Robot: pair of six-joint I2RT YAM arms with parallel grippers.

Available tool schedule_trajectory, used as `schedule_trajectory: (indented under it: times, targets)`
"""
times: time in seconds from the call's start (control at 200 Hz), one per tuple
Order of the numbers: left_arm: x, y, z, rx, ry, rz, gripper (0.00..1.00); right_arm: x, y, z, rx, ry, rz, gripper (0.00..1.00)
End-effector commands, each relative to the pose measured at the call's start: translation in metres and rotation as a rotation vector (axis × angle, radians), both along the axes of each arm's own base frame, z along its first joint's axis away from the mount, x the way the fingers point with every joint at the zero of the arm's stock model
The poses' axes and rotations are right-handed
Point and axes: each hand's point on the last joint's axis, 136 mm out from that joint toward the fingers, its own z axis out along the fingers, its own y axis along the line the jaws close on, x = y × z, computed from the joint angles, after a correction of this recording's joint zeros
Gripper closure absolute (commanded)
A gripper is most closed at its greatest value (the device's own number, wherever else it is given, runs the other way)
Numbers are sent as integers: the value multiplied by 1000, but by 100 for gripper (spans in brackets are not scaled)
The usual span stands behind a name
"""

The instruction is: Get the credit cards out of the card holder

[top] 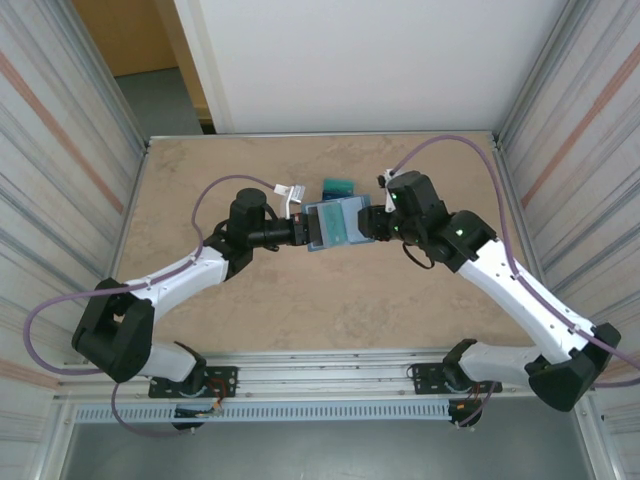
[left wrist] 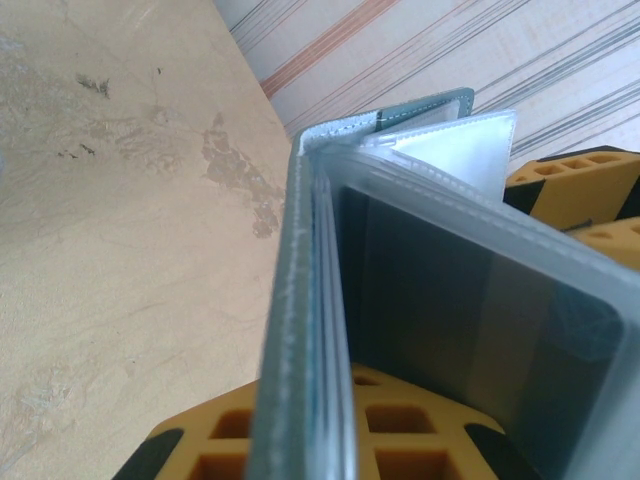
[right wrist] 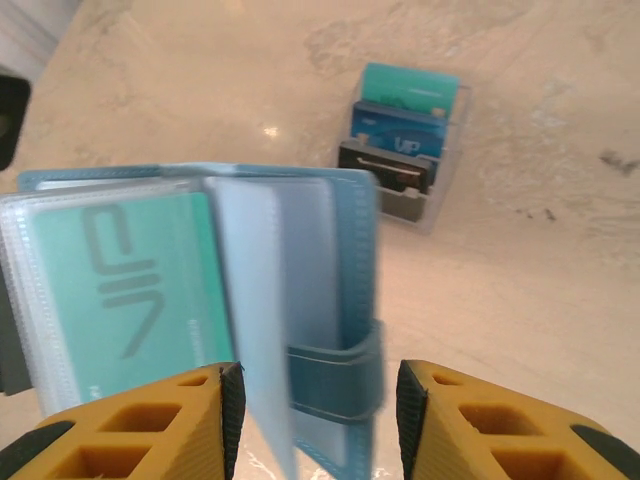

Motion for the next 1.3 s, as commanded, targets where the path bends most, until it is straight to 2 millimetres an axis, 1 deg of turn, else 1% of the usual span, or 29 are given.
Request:
schedule_trajectory:
  times: [0.0,0.07,0.135,0.205,0.306,0.376,0.456,0.596,0.712,0.787,0.897,1.022,1.127,1.298]
  targets:
    - [-3,0,18,-40,-44,-25,100,-1,-25,-9,-52,17,-84,53]
    - [-3,0,17,-38,-43,-23,100,0,-36,-13,-72,29,-123,50]
    - [-3,1,16,-36,-42,-22,100,-2,-41,-13,-62,34,-138,42]
    - [-2,1,15,-34,-40,-18,100,-4,-39,-10,-33,27,-126,32]
    - [-1,1,13,-32,-34,-15,100,-10,-32,-3,25,4,-75,28]
    - [-1,0,13,-33,-34,-17,100,-14,-29,1,47,-8,-51,27]
    - [-2,0,14,-35,-35,-17,100,-16,-32,-1,37,-8,-50,27]
    - [-1,0,15,-37,-37,-18,100,-16,-34,-16,4,30,-59,27]
    - [-1,0,14,-32,-33,-17,100,-17,-22,-19,40,46,-8,27]
    - [0,0,12,-30,-28,-17,100,-18,-14,-18,62,47,21,25]
    - [0,-1,11,-37,-22,-19,100,-15,-11,-22,53,60,25,24]
    - [-1,-2,14,-43,-29,-24,100,-11,-10,-29,28,76,19,25]
    - [-1,-1,14,-38,-29,-21,100,-10,-14,-30,9,67,7,25]
    - [-2,-1,15,-39,-30,-25,100,-6,-32,-24,-18,23,-42,27]
